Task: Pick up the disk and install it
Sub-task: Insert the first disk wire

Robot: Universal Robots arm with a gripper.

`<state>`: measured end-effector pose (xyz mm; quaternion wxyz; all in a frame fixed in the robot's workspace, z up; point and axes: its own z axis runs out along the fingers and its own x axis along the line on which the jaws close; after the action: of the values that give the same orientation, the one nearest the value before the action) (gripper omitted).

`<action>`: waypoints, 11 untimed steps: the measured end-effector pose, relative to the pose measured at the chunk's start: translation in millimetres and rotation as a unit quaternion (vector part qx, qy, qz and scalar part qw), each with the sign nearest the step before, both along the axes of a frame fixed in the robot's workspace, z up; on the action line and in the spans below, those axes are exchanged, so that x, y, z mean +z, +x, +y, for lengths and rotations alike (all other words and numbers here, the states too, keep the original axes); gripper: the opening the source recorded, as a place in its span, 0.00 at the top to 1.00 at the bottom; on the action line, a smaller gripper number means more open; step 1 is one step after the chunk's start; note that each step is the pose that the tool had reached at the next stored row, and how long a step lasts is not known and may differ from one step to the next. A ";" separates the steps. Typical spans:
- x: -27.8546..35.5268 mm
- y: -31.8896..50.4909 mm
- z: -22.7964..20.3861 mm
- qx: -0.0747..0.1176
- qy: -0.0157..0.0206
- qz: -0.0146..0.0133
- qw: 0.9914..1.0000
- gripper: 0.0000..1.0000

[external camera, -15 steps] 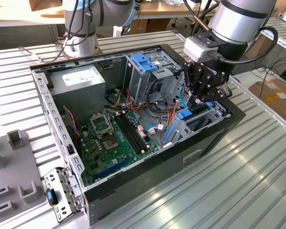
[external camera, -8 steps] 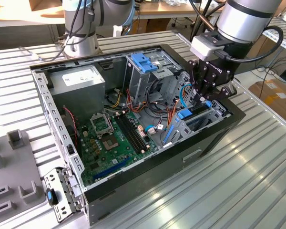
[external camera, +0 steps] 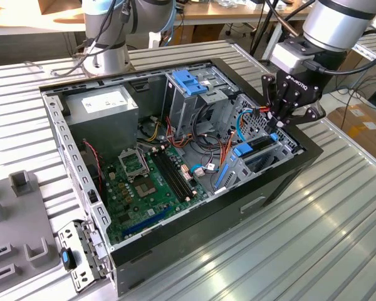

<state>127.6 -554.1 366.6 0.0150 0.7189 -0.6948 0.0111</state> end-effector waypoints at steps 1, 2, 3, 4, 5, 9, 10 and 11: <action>0.7 1.0 0.0 0.005 0.000 0.001 1.000 0.89; 2.2 3.0 0.0 0.011 0.000 0.001 1.000 0.89; 5.2 4.8 0.0 0.016 0.000 0.002 1.000 0.89; 8.6 6.3 0.1 0.018 0.000 0.002 1.000 0.89; 10.2 7.1 0.4 0.018 0.000 0.002 1.000 0.89; 13.8 12.7 3.8 0.020 0.001 0.003 1.000 0.89; 13.8 14.3 5.2 0.020 0.000 0.003 1.000 0.89; 13.9 16.6 7.8 0.021 0.000 0.003 1.000 0.89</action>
<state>144.1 -546.4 380.5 0.0162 0.7332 -0.6798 0.0093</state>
